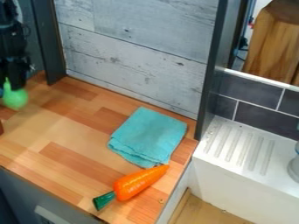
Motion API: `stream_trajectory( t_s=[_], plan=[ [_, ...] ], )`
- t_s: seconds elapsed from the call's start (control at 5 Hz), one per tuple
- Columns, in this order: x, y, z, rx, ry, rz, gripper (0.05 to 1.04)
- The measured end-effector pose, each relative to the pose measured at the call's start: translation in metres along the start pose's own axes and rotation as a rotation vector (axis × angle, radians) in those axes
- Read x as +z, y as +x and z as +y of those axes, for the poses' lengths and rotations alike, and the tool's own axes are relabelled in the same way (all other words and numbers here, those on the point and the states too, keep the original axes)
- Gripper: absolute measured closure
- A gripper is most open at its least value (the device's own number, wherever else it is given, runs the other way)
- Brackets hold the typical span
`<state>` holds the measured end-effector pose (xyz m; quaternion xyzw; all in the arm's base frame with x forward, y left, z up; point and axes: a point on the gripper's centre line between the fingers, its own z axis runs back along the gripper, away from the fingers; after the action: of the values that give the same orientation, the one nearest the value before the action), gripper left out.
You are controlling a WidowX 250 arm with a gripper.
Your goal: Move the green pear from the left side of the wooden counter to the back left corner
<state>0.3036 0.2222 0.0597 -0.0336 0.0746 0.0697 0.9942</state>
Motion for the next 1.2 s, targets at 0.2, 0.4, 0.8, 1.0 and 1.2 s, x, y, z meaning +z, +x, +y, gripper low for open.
stream_trajectory(
  t_s=[0.2,0.4,0.8,1.0,1.2],
  plan=[
    [-0.01,0.003,0.0,0.008,0.021,-0.026,0.635],
    [-0.019,0.015,-0.009,-0.017,0.065,-0.007,0.635],
    [-0.018,0.025,-0.01,-0.002,0.099,0.009,0.571],
    [-0.022,0.019,-0.012,0.025,0.091,0.033,0.255],
    [0.011,0.013,-0.021,0.027,0.085,-0.057,0.074]
  ],
)
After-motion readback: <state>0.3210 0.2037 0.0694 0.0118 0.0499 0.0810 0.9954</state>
